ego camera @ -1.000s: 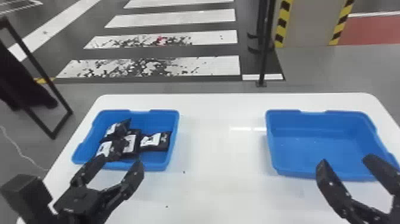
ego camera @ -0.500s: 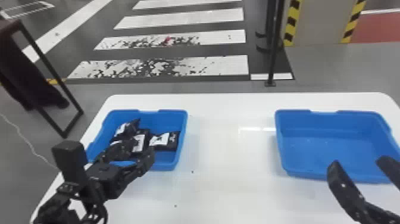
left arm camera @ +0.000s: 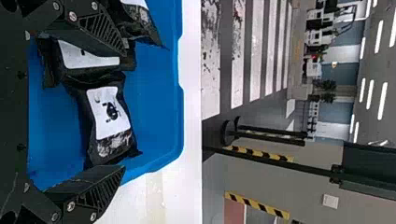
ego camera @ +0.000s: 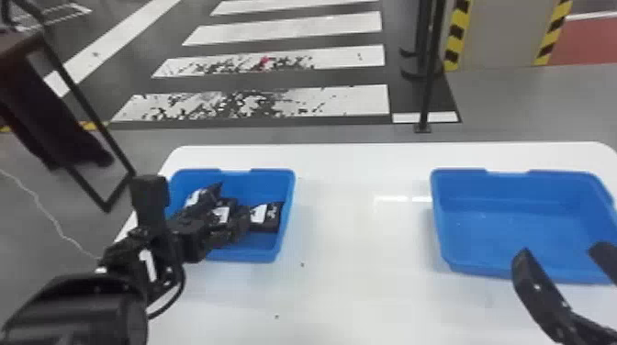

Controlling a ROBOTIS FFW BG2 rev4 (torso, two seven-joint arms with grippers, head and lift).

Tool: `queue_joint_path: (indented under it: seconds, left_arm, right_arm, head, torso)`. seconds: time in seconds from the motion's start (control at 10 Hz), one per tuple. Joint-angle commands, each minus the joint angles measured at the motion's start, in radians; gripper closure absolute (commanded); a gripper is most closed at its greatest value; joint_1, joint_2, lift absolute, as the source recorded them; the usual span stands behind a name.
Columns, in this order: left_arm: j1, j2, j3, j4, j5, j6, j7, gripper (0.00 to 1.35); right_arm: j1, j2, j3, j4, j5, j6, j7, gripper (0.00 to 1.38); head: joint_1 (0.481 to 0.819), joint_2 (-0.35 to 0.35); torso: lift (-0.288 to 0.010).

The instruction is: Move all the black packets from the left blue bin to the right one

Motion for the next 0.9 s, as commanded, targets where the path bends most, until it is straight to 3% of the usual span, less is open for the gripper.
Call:
queue_joint_path:
  seconds: [0.0, 0.3, 0.5, 0.8]
  left_arm:
    - [-0.082, 0.028, -0.038, 0.073, -0.043, 0.073, -0.027, 0.18]
    - [-0.188, 0.055, -0.106, 0.21, -0.077, 0.145, -0.071, 0.18]
    - [-0.23, 0.058, -0.116, 0.259, -0.113, 0.152, -0.073, 0.18]
    - [-0.35, 0.088, -0.191, 0.483, -0.095, 0.108, -0.136, 0.32]
  right_arm:
    - [0.0, 0.001, 0.0, 0.002, 0.0, 0.0, 0.0, 0.15]
    - [-0.005, 0.001, 0.004, 0.005, -0.004, 0.0, 0.0, 0.15]
    - [-0.005, 0.001, 0.006, 0.01, -0.006, 0.0, 0.0, 0.15]
    - [-0.01, 0.001, 0.008, 0.017, -0.01, 0.0, 0.0, 0.15]
  head:
    - [0.695, 0.19]
    - [0.695, 0.165]
    - [0.695, 0.157]
    - [0.695, 0.157]
  torso:
    - [-0.14]
    - [-0.14]
    - [-0.14]
    - [-0.14]
